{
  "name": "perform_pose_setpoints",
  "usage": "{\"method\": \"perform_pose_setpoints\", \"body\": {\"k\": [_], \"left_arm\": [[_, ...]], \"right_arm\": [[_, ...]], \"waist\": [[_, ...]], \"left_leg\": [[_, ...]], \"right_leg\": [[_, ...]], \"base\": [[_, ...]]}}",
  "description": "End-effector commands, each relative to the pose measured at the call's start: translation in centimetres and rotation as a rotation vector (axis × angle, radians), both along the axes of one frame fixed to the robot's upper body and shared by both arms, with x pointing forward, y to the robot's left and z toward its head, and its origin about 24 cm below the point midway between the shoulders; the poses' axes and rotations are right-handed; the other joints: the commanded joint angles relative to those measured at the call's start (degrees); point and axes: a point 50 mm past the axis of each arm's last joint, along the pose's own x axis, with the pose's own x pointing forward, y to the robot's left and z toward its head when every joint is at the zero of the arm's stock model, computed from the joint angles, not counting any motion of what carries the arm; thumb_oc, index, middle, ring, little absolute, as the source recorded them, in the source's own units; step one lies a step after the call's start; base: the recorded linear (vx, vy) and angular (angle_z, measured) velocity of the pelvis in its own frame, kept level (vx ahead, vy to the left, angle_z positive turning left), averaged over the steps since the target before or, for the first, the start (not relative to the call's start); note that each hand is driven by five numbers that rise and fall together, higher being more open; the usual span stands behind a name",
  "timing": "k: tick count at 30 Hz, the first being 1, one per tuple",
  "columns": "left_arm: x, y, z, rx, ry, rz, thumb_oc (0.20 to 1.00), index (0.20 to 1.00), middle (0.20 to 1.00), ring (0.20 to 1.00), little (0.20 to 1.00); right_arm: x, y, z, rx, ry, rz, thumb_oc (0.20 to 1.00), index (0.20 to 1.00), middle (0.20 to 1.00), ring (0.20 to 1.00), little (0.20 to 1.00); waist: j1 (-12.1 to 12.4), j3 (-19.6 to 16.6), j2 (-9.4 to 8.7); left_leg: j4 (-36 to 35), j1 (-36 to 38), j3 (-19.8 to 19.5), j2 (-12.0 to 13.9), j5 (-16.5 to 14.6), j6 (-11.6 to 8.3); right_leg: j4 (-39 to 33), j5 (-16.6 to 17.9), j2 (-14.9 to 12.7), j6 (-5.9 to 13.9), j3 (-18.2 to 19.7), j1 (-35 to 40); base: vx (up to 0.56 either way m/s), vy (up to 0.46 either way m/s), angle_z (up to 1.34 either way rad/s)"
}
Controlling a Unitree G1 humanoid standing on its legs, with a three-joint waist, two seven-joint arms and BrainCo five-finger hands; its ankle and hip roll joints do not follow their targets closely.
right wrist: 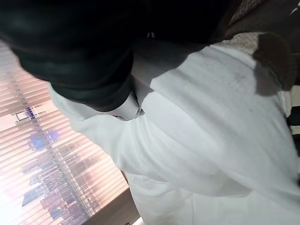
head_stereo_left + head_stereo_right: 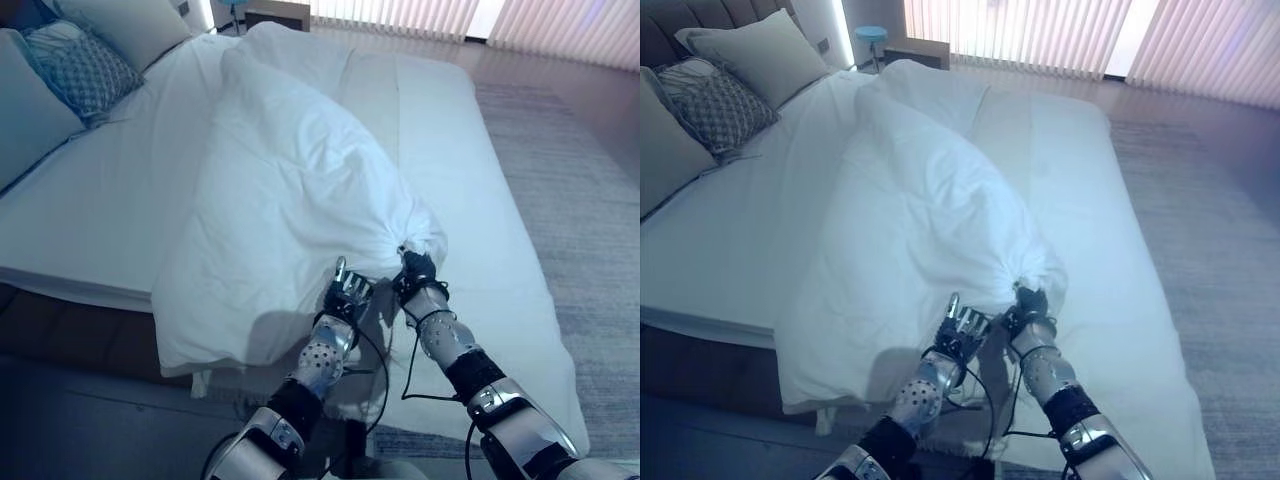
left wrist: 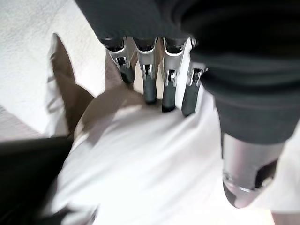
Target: Make the bed
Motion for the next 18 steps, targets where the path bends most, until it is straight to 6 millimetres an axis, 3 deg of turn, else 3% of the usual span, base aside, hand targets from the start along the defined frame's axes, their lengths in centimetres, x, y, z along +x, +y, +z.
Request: {"method": "perform_pose_setpoints", "body": {"k": [1,12,18], "left_arm": [[2.5,0.4,2.9,0.047,-0.098,0.099,1.0,1.0,1.0,1.0,1.0],[3.1,5.0,1.6,0.044,-0.01,0.323,1.0,1.0,1.0,1.0,1.0],[2.7,6.3,0.7,0.069,0.018,0.37,1.0,1.0,1.0,1.0,1.0]], "right_arm": [[0.4,-1.4,4.2,0.001,-0.232,-0.08,0.2,0.2,0.2,0.2,0.2],[-0.6,-4.1,3.3,0.056,-0.219,-0.251,0.2,0.2,0.2,0.2,0.2],[-1.1,-5.2,2.8,0.117,-0.211,-0.347,0.2,0.2,0.2,0.2,0.2]], "waist": [[1.16,-0.95,-1.08],[1.72,-1.96,-1.54],[2.25,-2.57,-1.72]], "left_leg": [[0.04,1.12,1.65,-0.27,-4.74,-2.39],[0.04,1.22,0.78,0.23,-4.79,-2.85],[0.04,1.17,0.1,0.29,-4.78,-3.12]], "right_leg": [[6.17,-4.48,-2.31,6.43,-0.86,-1.67],[5.51,-5.08,-2.07,6.11,-2.44,-0.74],[5.52,-5.46,-2.21,6.03,-3.74,-0.14]], "base": [[0.0,0.0,0.0],[0.01,-0.01,0.01],[0.01,-0.027,0.13]]}}
